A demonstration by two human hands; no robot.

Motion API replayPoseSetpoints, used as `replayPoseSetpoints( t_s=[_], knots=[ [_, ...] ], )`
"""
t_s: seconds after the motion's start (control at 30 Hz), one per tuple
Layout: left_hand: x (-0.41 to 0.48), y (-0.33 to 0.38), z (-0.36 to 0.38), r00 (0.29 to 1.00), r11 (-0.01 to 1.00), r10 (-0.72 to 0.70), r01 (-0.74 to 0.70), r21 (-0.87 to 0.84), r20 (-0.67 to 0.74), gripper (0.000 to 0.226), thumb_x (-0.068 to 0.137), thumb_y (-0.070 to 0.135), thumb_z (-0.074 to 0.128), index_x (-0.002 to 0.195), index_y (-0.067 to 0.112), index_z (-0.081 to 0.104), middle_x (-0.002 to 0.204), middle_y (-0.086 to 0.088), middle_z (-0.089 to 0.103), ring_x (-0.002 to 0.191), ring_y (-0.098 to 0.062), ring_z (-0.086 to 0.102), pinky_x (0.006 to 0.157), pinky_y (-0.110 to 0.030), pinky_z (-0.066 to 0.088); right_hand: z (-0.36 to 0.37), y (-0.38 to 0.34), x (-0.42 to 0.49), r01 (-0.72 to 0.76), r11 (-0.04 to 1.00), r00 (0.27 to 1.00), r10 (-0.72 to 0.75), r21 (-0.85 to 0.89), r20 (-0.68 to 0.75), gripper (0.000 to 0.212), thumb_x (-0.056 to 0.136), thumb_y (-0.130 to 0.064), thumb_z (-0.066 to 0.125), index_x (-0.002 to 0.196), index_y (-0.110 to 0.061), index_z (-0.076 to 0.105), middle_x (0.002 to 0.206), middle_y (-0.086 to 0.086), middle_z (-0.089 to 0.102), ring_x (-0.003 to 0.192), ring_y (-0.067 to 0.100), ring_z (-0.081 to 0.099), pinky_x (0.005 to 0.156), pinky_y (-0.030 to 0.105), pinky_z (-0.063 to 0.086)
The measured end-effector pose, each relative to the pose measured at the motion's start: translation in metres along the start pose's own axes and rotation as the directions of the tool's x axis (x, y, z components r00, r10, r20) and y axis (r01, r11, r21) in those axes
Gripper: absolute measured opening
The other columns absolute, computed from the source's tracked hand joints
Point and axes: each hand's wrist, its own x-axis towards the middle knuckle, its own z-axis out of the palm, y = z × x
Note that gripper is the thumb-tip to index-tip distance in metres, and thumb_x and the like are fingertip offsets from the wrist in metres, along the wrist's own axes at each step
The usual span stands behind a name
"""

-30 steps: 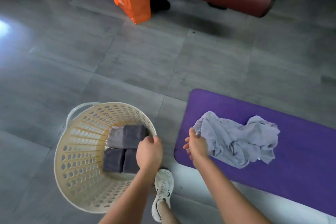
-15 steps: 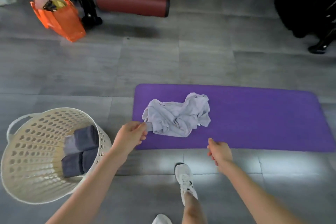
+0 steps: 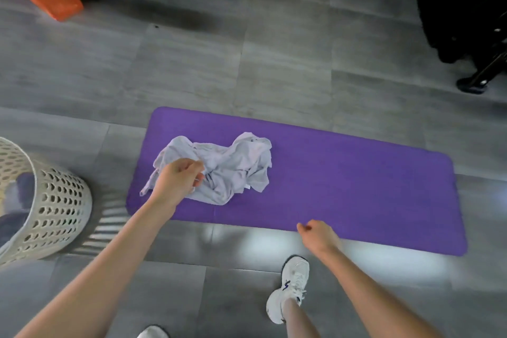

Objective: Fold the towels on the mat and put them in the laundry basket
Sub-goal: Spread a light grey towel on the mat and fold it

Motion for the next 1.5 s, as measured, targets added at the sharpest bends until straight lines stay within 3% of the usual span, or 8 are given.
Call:
replayPoseSetpoints(
  t_s=[0.27, 0.53, 0.8, 0.9, 1.03, 1.2, 1.33, 1.5],
  knots=[
    [0.07, -0.082, 0.167, 0.98, 0.986, -0.133, 0.146, 0.081, -0.144, 0.034, 0.073, 0.038, 0.051, 0.077, 0.005, 0.06, 0.072, -0.009, 0.064, 0.072, -0.027, 0.059, 0.076, -0.044, 0.051, 0.014, 0.043, 0.145, 0.147, 0.987, 0.988, -0.144, -0.069, 0.05, 0.031, 0.094, -0.042, 0.041, 0.077, -0.019, 0.054, 0.088, 0.001, 0.061, 0.081, 0.024, 0.055, 0.065, 0.027, 0.038],
    [0.175, -0.233, 0.313, 0.939, 0.963, -0.048, 0.134, 0.235, -0.34, 0.009, 0.087, 0.017, 0.053, 0.086, 0.012, 0.06, 0.08, -0.005, 0.061, 0.079, -0.027, 0.055, 0.068, -0.029, 0.036, 0.112, 0.068, 0.308, 0.346, 0.932, 0.935, -0.352, -0.11, -0.045, 0.031, 0.094, -0.045, 0.046, 0.105, -0.018, 0.057, 0.105, 0.0, 0.065, 0.101, 0.024, 0.057, 0.068, 0.028, 0.037],
    [0.314, -0.345, 0.407, 0.833, 0.954, 0.135, 0.039, 0.299, -0.537, 0.01, 0.087, 0.016, 0.055, 0.084, 0.009, 0.062, 0.084, -0.005, 0.058, 0.078, -0.023, 0.049, 0.065, -0.028, 0.03, 0.211, 0.065, 0.471, 0.608, 0.729, 0.688, -0.682, -0.316, -0.248, 0.042, 0.093, -0.05, 0.045, 0.118, -0.017, 0.055, 0.114, 0.001, 0.058, 0.108, 0.024, 0.047, 0.078, 0.033, 0.042],
    [0.358, -0.365, 0.415, 0.816, 0.881, 0.375, -0.165, 0.444, -0.441, 0.004, 0.084, 0.013, 0.059, 0.082, 0.013, 0.063, 0.083, -0.002, 0.058, 0.075, -0.018, 0.047, 0.064, -0.026, 0.029, 0.235, 0.033, 0.521, 0.629, 0.677, 0.554, -0.736, -0.383, -0.39, 0.043, 0.083, -0.054, 0.059, 0.095, -0.013, 0.067, 0.093, 0.006, 0.063, 0.091, 0.028, 0.054, 0.071, 0.037, 0.042],
    [0.391, -0.37, 0.398, 0.722, 0.772, 0.546, -0.238, 0.589, -0.424, 0.004, 0.08, 0.006, 0.06, 0.08, 0.007, 0.064, 0.079, -0.008, 0.059, 0.077, -0.029, 0.053, 0.064, -0.03, 0.033, 0.267, 0.01, 0.539, 0.605, 0.539, 0.464, -0.837, -0.587, -0.29, 0.029, 0.051, -0.035, 0.085, 0.054, -0.016, 0.064, 0.062, 0.003, 0.056, 0.062, 0.025, 0.052, 0.06, 0.037, 0.042],
    [0.395, -0.342, 0.377, 0.667, 0.767, 0.579, -0.25, 0.591, -0.469, 0.007, 0.083, 0.01, 0.059, 0.085, 0.009, 0.066, 0.09, -0.011, 0.062, 0.09, -0.031, 0.054, 0.075, -0.029, 0.032, 0.237, 0.043, 0.544, 0.512, 0.228, 0.087, -0.973, -0.828, -0.214, 0.011, 0.056, -0.009, 0.065, 0.054, -0.018, 0.06, 0.062, 0.001, 0.049, 0.059, 0.023, 0.047, 0.061, 0.036, 0.022],
    [0.367, -0.337, 0.394, 0.766, 0.72, 0.558, -0.256, 0.645, -0.319, 0.017, 0.084, 0.014, 0.059, 0.099, 0.009, 0.065, 0.098, -0.01, 0.059, 0.098, -0.03, 0.053, 0.08, -0.032, 0.036, 0.174, 0.148, 0.564, 0.373, 0.413, 0.217, -0.91, -0.831, -0.355, 0.026, 0.065, -0.009, 0.036, 0.048, -0.014, 0.054, 0.06, 0.003, 0.047, 0.057, 0.026, 0.045, 0.06, 0.036, 0.021],
    [0.335, -0.337, 0.443, 0.781, 0.444, 0.608, -0.484, 0.754, 0.143, 0.025, 0.085, 0.019, 0.056, 0.108, 0.014, 0.063, 0.108, -0.008, 0.055, 0.107, -0.028, 0.05, 0.084, -0.035, 0.045, 0.151, 0.294, 0.571, 0.158, 0.584, 0.431, -0.766, -0.797, -0.476, 0.012, 0.048, 0.001, 0.051, 0.04, -0.008, 0.053, 0.051, 0.009, 0.046, 0.052, 0.029, 0.046, 0.058, 0.04, 0.029]
  ],
)
